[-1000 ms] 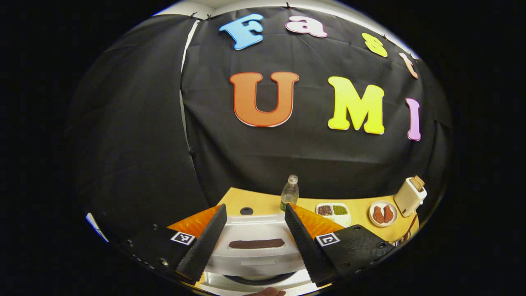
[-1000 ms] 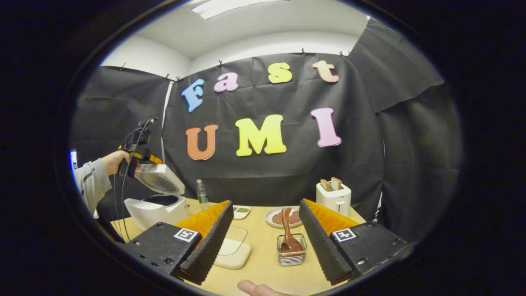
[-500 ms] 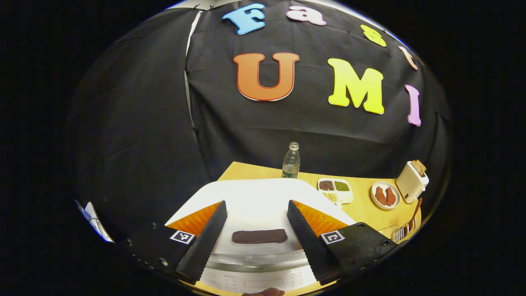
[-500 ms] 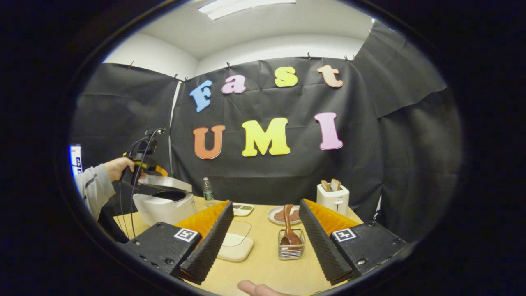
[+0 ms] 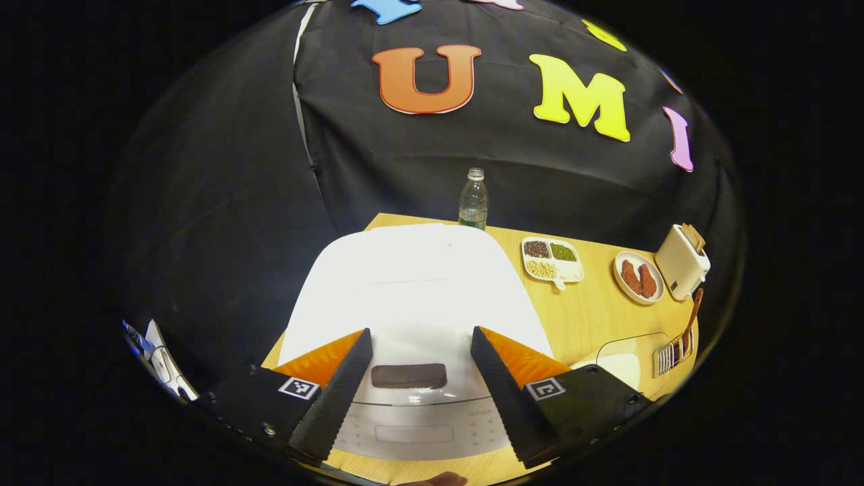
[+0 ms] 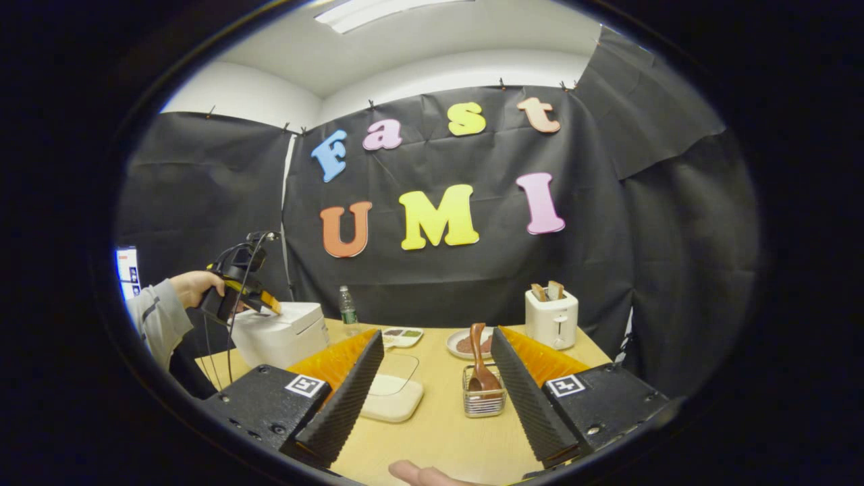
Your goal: Close the left gripper, press the button to open the rice cooker; take a wooden spoon from the chopstick holder with the right hand, scoop a spoonful of rice and pour it into the rice cooker, then put the wooden spoon back into the chopstick holder.
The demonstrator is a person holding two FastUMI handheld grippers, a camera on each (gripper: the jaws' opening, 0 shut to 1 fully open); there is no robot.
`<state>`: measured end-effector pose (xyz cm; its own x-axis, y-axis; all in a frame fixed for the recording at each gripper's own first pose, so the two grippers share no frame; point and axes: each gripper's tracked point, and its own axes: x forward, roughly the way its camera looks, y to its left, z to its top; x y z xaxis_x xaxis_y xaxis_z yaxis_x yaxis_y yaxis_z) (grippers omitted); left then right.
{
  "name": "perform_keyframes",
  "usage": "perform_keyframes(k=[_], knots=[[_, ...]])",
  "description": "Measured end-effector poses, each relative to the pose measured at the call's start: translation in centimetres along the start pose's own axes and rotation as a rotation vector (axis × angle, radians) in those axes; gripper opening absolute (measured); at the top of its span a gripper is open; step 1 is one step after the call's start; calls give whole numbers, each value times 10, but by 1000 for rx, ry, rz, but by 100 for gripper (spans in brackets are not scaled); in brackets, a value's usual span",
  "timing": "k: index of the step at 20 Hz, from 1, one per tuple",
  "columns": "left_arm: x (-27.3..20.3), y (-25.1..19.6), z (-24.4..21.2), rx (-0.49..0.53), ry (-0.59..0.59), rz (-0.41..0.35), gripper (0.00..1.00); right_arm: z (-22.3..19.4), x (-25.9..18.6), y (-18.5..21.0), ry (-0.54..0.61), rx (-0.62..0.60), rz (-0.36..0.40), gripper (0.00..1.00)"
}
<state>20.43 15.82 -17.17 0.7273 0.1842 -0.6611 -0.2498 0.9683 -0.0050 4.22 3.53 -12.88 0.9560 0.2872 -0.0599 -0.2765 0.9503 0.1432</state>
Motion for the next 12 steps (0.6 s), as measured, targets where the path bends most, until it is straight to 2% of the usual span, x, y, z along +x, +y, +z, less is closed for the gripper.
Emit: perform_keyframes(k=[1,2,3,8,9,10,12], knots=[[-3,0,-2,-3,9,-1,96,-1,0,0,5,1,3,100],[-5,-1,-5,-1,16,-2,100,-2,0,0,9,0,5,100],[-8,0,-8,2,23,-5,96,-2,-1,1,10,-1,9,100],[-16,3,-19,-8,32,-12,96,-1,-4,3,-13,-29,-12,100],[-17,3,-19,-12,25,-11,100,-1,-4,8,-19,-32,-2,100],[-17,3,-19,-15,16,-10,96,-2,-6,13,-18,-35,6,100],[-15,3,-21,-18,0,-9,96,-5,-8,19,-12,-45,12,100]])
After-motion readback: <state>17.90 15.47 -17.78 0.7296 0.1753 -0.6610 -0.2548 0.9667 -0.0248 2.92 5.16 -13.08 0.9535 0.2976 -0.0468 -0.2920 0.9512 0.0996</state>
